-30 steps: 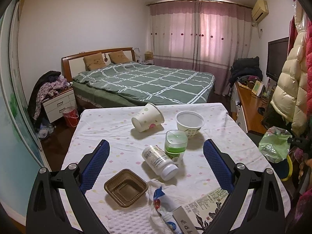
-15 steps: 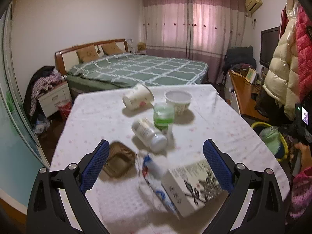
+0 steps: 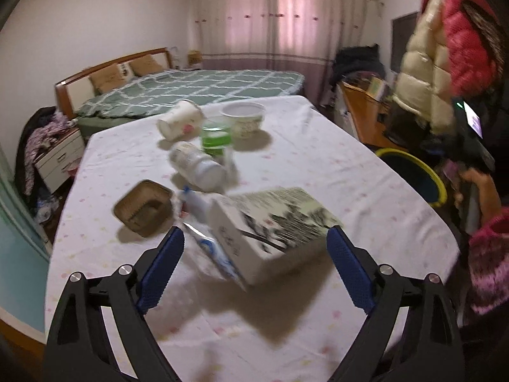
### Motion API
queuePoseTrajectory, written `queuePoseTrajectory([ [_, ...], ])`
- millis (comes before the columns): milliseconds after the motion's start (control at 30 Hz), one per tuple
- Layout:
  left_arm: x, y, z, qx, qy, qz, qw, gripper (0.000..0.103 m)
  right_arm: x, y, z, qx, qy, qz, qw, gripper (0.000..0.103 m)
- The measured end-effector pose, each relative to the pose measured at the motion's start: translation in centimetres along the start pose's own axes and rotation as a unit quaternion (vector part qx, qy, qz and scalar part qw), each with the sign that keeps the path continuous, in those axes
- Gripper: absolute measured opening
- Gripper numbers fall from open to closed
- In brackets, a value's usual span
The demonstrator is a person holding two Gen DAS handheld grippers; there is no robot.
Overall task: Collect trash
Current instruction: 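Grasp the white tea box with the left gripper and lift it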
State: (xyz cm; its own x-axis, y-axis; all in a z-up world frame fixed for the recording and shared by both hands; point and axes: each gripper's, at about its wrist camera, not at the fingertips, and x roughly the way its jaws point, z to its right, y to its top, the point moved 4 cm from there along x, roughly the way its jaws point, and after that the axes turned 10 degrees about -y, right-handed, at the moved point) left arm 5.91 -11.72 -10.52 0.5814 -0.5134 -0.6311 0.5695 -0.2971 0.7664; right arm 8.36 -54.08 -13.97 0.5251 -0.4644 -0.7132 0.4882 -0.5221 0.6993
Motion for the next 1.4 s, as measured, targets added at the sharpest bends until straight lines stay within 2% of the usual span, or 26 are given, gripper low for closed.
queuePoseTrajectory([
  [100,1.0,-0.1,1.2,0.009,-0.021,-0.012,0.9997,0.082,-0.3,-0.2,-0.5,-0.003,0.010,0.000,1.000,0.023],
  [200,2.4,0.1,2.1,0.017,-0.029,-0.023,0.9992,0.081,-0.5,-0.4,-0.8,-0.006,0.018,0.000,1.000,0.023],
  [400,5.9,0.9,5.2,0.011,-0.093,-0.058,0.9939,0.080,-0.8,-0.6,-0.6,-0.003,0.027,0.000,1.000,0.023],
  [500,7.7,0.9,7.7,0.037,-0.121,-0.081,0.9887,0.074,-0.7,-0.8,-0.5,-0.002,0.031,-0.002,1.000,0.024],
  [633,8.2,2.2,7.9,0.053,-0.100,-0.072,0.9910,0.076,-0.7,-1.0,-0.5,-0.005,0.038,-0.002,0.999,0.024],
  [700,8.9,3.3,7.1,0.057,-0.084,-0.073,0.9922,0.087,-0.8,-1.0,-0.4,-0.004,0.041,-0.001,0.999,0.028],
  [767,9.5,4.1,6.6,0.066,-0.079,-0.077,0.9916,0.088,-0.8,-1.0,-0.3,-0.003,0.044,0.001,0.999,0.033],
  [900,11.4,4.8,6.1,0.091,-0.069,-0.106,0.9878,0.092,-0.9,-0.9,-0.2,-0.004,0.046,0.005,0.999,0.041],
  [1100,14.1,4.5,6.0,0.105,-0.081,-0.152,0.9794,0.094,-0.3,-0.7,0.2,-0.001,0.049,0.000,0.999,0.043],
  [1233,15.7,3.8,6.5,0.116,-0.080,-0.179,0.9737,0.094,0.3,-0.9,0.1,-0.002,0.054,-0.010,0.999,0.043],
  [1333,16.4,3.6,6.7,0.114,-0.081,-0.187,0.9724,0.086,0.5,-1.1,0.2,-0.004,0.059,-0.014,0.998,0.043],
  [1400,16.5,3.8,6.7,0.103,-0.088,-0.187,0.9730,0.076,0.4,-1.2,0.5,-0.006,0.061,-0.013,0.998,0.043],
])
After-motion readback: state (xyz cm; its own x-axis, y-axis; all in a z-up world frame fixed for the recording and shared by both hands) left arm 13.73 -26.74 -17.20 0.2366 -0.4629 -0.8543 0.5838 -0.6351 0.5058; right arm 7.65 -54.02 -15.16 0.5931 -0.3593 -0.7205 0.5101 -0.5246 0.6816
